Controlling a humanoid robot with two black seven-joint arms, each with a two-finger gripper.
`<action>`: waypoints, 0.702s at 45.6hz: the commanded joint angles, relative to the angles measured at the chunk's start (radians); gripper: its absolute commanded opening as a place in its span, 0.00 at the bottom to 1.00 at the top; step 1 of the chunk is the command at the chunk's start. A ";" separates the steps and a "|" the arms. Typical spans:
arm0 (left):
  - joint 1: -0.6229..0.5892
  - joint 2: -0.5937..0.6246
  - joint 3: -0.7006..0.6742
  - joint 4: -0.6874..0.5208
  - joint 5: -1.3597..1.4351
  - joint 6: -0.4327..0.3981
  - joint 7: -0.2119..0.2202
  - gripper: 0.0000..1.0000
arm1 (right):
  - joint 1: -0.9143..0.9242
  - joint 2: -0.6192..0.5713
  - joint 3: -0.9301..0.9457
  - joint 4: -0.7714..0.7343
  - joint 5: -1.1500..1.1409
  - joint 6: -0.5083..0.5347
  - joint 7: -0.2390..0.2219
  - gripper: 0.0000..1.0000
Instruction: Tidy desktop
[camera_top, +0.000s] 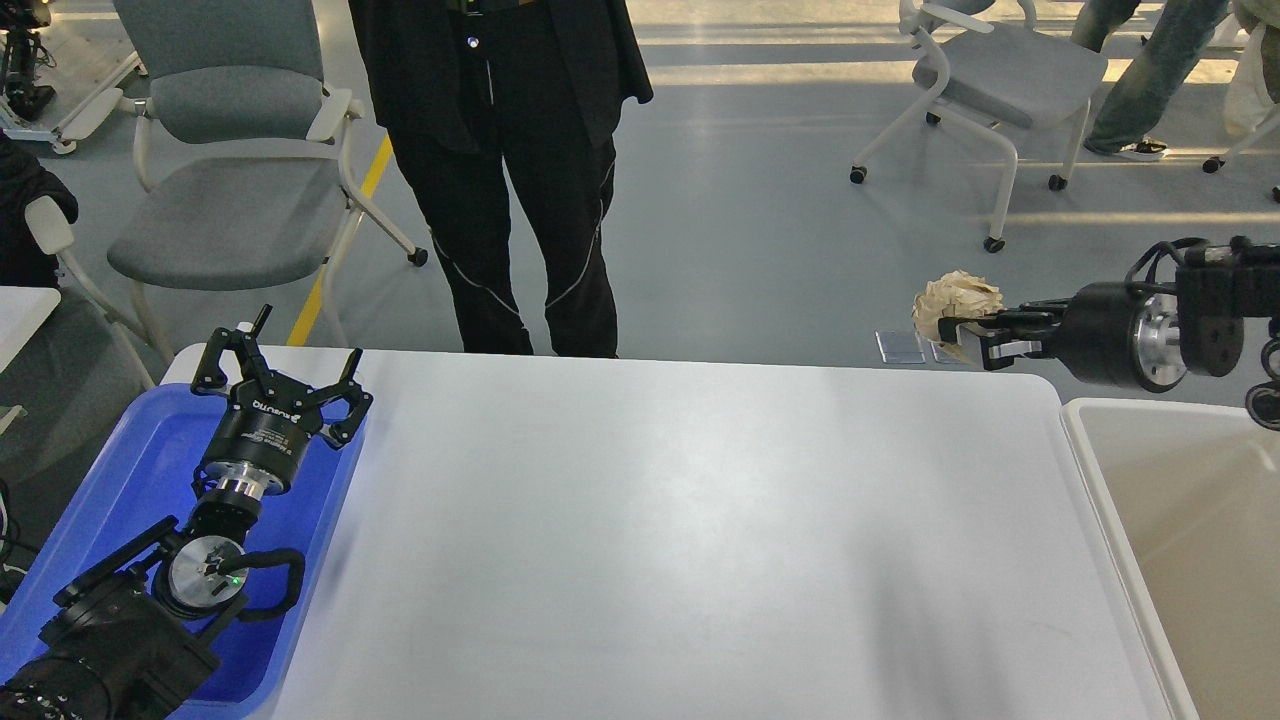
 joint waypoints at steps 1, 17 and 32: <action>0.000 0.000 0.000 0.000 -0.001 0.000 0.000 1.00 | 0.003 -0.109 0.004 0.000 -0.001 0.006 0.004 0.00; 0.000 0.000 -0.002 0.000 -0.001 0.000 0.000 1.00 | -0.187 -0.330 0.090 -0.101 0.081 -0.012 0.010 0.00; 0.000 0.000 0.000 0.000 -0.001 0.000 0.000 1.00 | -0.538 -0.372 0.322 -0.316 0.353 -0.015 0.019 0.00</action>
